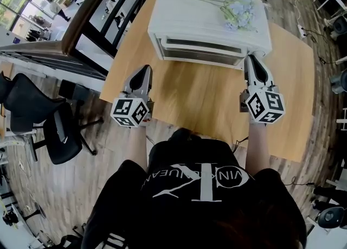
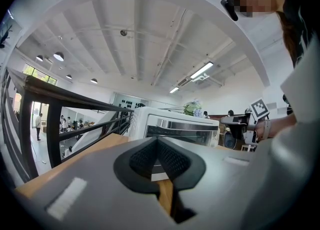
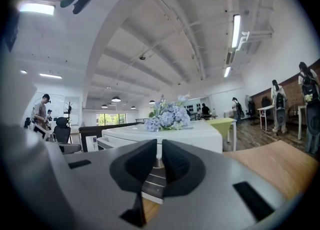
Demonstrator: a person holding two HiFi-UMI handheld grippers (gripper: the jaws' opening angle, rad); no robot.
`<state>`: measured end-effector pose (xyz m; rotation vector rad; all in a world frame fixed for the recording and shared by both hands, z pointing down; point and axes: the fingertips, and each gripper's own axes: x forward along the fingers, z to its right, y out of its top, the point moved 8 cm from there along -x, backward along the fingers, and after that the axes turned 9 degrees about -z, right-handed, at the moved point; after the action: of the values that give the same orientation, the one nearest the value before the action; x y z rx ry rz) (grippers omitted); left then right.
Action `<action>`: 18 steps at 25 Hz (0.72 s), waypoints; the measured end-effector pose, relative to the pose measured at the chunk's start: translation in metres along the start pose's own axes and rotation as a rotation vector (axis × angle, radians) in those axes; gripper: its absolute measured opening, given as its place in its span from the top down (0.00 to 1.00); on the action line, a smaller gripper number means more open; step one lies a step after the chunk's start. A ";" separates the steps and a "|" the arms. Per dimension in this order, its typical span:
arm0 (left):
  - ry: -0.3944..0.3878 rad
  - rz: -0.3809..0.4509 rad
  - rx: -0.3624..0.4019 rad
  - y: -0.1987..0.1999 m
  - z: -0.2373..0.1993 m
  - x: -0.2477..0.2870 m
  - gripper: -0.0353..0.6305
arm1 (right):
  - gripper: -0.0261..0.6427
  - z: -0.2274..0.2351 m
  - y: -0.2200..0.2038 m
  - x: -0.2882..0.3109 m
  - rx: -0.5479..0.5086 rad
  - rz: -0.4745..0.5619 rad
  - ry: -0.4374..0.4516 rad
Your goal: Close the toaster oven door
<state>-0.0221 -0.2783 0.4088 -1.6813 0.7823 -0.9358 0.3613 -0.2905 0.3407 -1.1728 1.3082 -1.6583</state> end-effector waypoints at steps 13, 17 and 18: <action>-0.021 0.002 0.005 -0.002 0.010 -0.007 0.95 | 0.90 -0.013 -0.018 -0.022 -0.035 -0.021 -0.005; -0.035 0.003 0.007 -0.002 0.015 -0.007 0.95 | 0.91 -0.016 -0.025 -0.028 -0.037 -0.030 -0.005; -0.038 0.003 0.008 -0.002 0.017 -0.008 0.95 | 0.91 -0.017 -0.026 -0.029 -0.038 -0.031 -0.006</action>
<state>-0.0115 -0.2636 0.4056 -1.6856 0.7544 -0.9013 0.3548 -0.2520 0.3582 -1.2251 1.3288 -1.6576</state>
